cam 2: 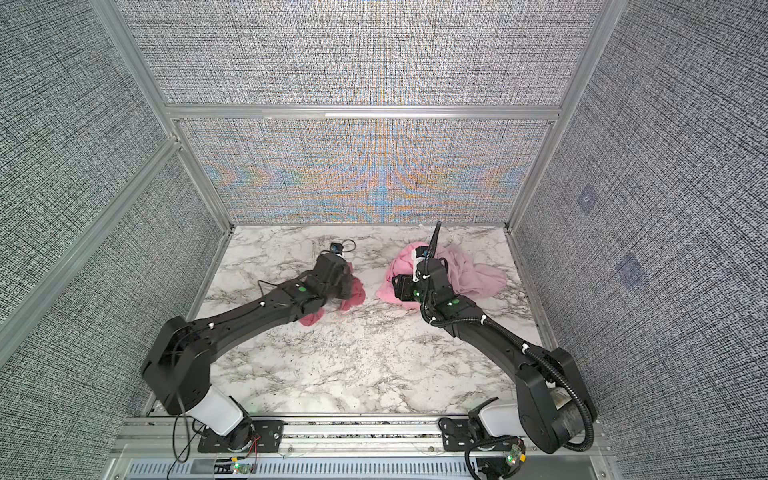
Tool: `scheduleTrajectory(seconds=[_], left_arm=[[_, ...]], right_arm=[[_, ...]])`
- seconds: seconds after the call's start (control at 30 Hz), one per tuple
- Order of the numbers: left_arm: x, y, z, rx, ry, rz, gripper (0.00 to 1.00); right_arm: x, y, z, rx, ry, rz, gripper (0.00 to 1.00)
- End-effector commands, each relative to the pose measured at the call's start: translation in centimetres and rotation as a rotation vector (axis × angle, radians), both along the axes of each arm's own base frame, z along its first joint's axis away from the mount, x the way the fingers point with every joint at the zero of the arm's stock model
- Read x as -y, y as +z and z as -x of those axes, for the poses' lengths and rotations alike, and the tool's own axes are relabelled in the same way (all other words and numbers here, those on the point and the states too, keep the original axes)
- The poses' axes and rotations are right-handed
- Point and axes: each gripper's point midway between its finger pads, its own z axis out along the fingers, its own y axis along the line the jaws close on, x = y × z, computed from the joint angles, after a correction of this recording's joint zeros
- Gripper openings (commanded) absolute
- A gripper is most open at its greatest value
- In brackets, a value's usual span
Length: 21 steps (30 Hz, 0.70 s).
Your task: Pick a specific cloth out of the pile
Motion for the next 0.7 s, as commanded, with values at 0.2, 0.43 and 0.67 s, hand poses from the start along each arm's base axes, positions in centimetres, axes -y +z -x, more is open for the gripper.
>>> scheduleTrajectory(seconds=[0.2, 0.43, 0.67], left_arm=[[-9.2, 5.9, 1.0, 0.182, 0.164, 0.153, 0.0], [-18.5, 3.4, 3.4, 0.155, 0.394, 0.133, 0.0], [-24.7, -3.4, 5.2, 0.035, 0.601, 0.183, 0.0]], right_arm=[[-0.8, 0.9, 0.1, 0.009, 0.019, -0.067, 0.62], [-1.8, 1.7, -0.5, 0.015, 0.048, -0.093, 0.62], [-3.4, 3.0, -1.7, 0.027, 0.1, -0.122, 0.63]])
